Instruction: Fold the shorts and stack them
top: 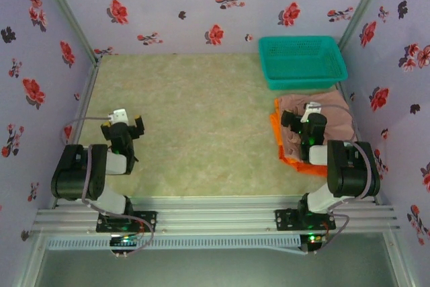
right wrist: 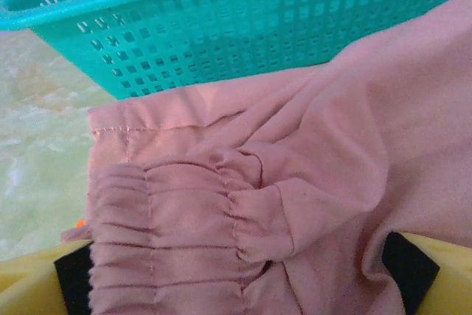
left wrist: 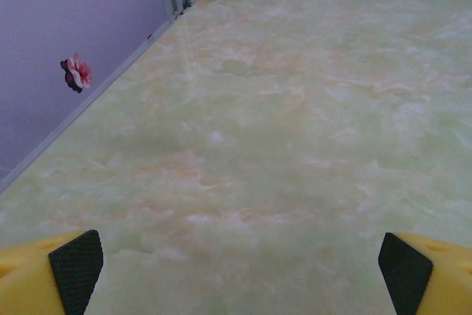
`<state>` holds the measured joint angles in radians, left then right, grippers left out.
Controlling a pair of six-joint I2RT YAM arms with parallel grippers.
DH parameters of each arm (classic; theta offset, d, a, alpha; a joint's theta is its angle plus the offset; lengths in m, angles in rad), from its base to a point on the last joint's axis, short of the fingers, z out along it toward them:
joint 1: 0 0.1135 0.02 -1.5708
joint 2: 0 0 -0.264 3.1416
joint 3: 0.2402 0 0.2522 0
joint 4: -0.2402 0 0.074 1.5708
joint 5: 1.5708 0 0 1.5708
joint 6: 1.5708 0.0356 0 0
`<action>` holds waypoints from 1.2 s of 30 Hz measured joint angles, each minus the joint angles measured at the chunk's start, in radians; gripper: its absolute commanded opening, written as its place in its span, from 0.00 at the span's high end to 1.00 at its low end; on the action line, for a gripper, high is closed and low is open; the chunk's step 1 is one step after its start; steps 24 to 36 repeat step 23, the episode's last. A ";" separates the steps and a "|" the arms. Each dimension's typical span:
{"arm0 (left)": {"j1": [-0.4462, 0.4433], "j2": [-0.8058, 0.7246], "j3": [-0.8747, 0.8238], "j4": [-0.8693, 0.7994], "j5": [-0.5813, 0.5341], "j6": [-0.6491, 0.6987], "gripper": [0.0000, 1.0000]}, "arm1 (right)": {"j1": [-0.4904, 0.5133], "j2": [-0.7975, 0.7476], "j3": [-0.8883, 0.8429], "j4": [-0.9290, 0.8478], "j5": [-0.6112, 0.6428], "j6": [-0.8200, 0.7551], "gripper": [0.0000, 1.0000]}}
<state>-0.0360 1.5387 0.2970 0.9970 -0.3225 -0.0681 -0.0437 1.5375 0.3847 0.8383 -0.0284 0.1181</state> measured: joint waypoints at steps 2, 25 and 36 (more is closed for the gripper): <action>0.003 0.000 0.041 -0.031 0.010 0.000 0.00 | 0.006 0.000 0.001 -0.002 0.010 -0.006 0.01; 0.002 0.000 0.065 -0.079 0.021 0.001 0.01 | 0.011 0.000 0.002 -0.005 0.026 -0.014 0.01; 0.002 0.000 0.065 -0.079 0.021 0.001 0.01 | 0.011 0.000 0.002 -0.005 0.026 -0.014 0.01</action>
